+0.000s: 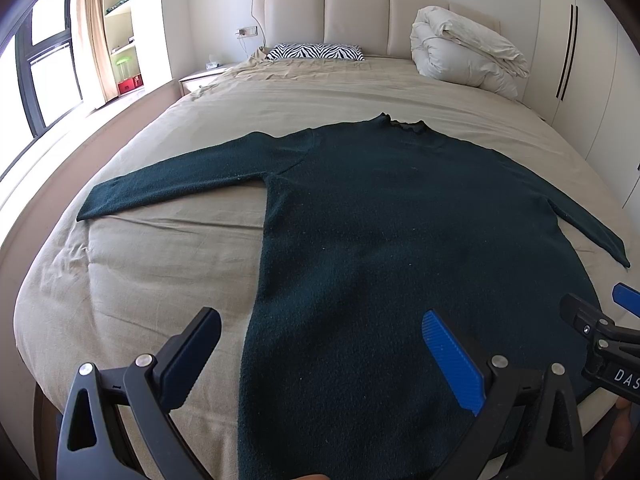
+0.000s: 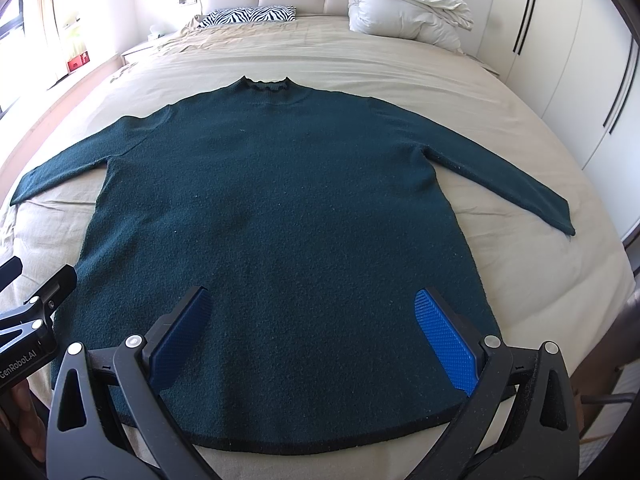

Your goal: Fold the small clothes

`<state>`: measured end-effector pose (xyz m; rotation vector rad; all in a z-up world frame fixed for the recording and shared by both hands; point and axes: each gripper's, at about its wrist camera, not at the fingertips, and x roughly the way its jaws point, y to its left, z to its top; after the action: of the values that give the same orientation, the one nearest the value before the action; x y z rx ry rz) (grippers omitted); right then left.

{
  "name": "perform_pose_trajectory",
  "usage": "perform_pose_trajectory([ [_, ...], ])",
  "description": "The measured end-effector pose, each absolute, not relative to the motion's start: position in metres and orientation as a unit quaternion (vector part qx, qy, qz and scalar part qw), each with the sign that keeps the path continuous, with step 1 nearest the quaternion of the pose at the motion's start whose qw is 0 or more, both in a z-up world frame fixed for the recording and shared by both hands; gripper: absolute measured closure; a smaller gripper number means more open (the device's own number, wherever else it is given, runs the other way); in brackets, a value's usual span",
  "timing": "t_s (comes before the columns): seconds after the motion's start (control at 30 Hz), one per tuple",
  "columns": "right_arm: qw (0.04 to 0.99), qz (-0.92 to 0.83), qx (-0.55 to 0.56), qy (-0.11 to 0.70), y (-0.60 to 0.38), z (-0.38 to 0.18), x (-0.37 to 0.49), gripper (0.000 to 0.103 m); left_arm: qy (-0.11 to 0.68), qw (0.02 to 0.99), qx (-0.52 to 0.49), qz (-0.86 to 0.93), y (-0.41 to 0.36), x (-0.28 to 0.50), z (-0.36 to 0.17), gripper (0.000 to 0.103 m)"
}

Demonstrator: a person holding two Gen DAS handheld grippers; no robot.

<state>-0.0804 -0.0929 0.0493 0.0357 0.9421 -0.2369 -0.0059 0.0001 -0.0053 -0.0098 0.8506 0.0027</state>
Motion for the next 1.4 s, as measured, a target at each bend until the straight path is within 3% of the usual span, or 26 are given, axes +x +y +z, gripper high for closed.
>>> perform_pose_trajectory([
  [0.93,0.884,-0.106,0.023,0.455,-0.089,0.048,-0.077,0.000,0.410,0.911,-0.031,-0.003,0.012,-0.012,-0.008,0.000],
  [1.23,0.905,-0.036,0.123,0.406,-0.093,0.064,-0.074,0.000,0.384,0.898,-0.203,-0.065,0.110,0.015,0.006,0.000],
  [1.33,0.916,-0.032,0.110,0.385,-0.084,0.075,-0.067,0.000,0.359,0.907,-0.217,-0.030,0.146,0.022,0.010,0.000],
  [1.4,0.922,-0.023,0.099,0.373,-0.076,0.084,-0.061,0.000,0.384,0.893,-0.235,-0.021,0.170,0.033,0.005,0.000],
])
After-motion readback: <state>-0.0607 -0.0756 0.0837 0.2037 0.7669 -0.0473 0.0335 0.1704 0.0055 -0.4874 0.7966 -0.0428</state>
